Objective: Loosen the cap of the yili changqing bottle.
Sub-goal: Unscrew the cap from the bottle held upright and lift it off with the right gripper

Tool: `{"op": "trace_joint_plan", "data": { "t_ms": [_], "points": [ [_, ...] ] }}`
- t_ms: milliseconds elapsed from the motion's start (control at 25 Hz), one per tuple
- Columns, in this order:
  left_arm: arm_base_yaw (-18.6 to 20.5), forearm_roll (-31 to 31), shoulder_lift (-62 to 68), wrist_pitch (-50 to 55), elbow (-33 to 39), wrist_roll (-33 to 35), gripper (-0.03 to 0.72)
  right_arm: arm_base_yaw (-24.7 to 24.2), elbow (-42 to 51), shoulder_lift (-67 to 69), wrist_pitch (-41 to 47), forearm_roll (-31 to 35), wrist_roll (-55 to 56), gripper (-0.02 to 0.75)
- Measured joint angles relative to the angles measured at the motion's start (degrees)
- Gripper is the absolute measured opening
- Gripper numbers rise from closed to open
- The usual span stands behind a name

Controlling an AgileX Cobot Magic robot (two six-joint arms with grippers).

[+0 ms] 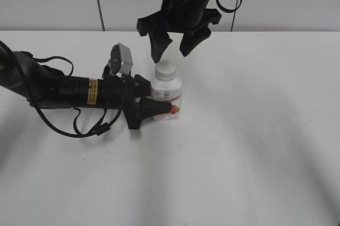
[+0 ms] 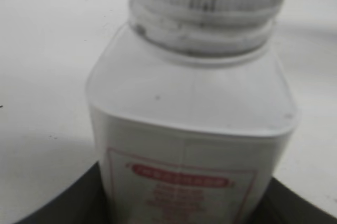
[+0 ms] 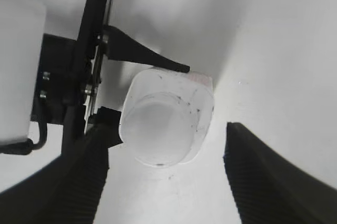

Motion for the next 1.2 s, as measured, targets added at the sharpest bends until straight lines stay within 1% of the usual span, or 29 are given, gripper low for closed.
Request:
{"op": "trace_joint_plan", "data": {
  "t_ms": [280,440,720,1200],
  "points": [
    [0.0,0.0,0.0,0.0,0.0,0.0,0.377,0.0,0.0,0.4,0.0,1.8,15.1,0.537],
    [0.0,0.0,0.0,0.0,0.0,0.0,0.377,0.0,0.0,1.4,0.0,3.6,19.1,0.537],
    [0.0,0.0,0.0,0.0,0.0,0.0,0.377,0.0,0.0,1.9,0.0,3.5,21.5,0.537],
    [0.0,0.0,0.0,0.0,0.0,0.0,0.377,0.0,0.0,1.9,0.0,2.0,21.9,0.537]
  ]
}}
